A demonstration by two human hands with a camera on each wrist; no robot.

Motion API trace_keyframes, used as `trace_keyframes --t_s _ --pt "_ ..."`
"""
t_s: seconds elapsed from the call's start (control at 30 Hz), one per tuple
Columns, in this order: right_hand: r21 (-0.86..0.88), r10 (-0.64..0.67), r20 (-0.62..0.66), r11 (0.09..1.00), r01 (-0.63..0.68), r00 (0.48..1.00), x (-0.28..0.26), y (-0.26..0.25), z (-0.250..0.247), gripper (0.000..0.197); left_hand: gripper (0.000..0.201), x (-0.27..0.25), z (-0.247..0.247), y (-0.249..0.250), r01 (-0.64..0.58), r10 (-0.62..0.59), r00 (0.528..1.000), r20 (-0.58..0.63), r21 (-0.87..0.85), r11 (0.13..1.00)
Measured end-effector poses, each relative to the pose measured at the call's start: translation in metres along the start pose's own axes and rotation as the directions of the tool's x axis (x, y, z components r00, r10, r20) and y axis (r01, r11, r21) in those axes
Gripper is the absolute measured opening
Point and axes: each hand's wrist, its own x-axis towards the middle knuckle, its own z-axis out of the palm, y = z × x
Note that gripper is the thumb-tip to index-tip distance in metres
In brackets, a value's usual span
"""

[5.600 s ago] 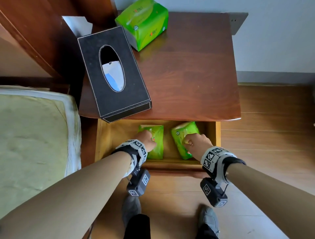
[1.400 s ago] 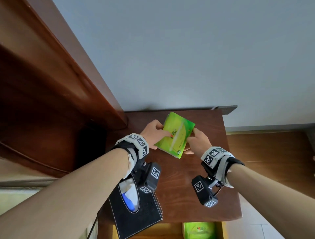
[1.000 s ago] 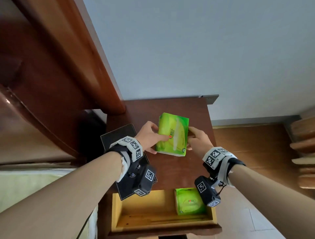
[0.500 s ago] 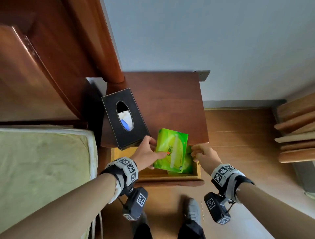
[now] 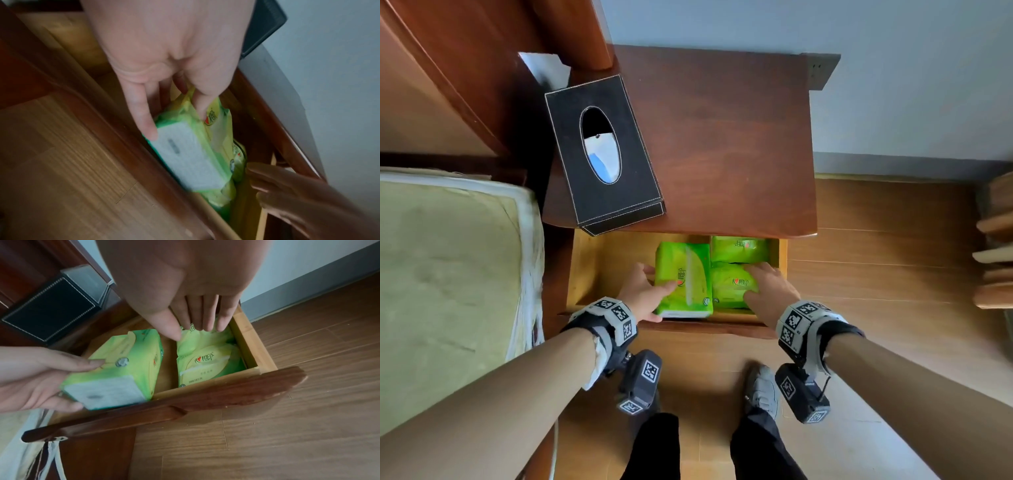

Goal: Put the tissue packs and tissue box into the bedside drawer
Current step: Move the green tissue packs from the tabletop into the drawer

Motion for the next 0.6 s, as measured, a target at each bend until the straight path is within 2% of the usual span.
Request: trace_keyframes --t_s 0.1,0.23,0.4,0.5,0.6 --pt "-0.085 -0.013 0.017 0.996 0.014 1.000 0.020 0.003 0.008 0.069 0.050 0.025 0.007 0.004 -0.013 0.013 1.000 -0.027 0.008 1.000" --pt "-0.095 0.011 0.012 0.995 -0.010 1.000 0.042 0.007 0.019 0.079 0.058 0.055 0.017 0.008 -0.054 0.055 0.998 -0.030 0.041 0.998" --pt "-0.085 0.056 0.067 0.995 -0.051 0.996 0.055 0.011 0.034 0.077 0.069 0.073 0.025 0.006 0.024 -0.024 1.000 0.004 -0.065 0.998" --pt "-0.086 0.072 0.105 0.994 -0.063 0.992 0.058 0.013 0.036 0.077 0.069 0.075 0.022 0.002 0.061 -0.059 0.998 0.025 -0.117 0.991" --pt "-0.078 0.073 0.107 0.995 -0.065 0.992 0.058 0.013 0.034 0.073 0.057 0.071 0.013 -0.002 0.020 -0.018 1.000 0.011 -0.134 0.991"
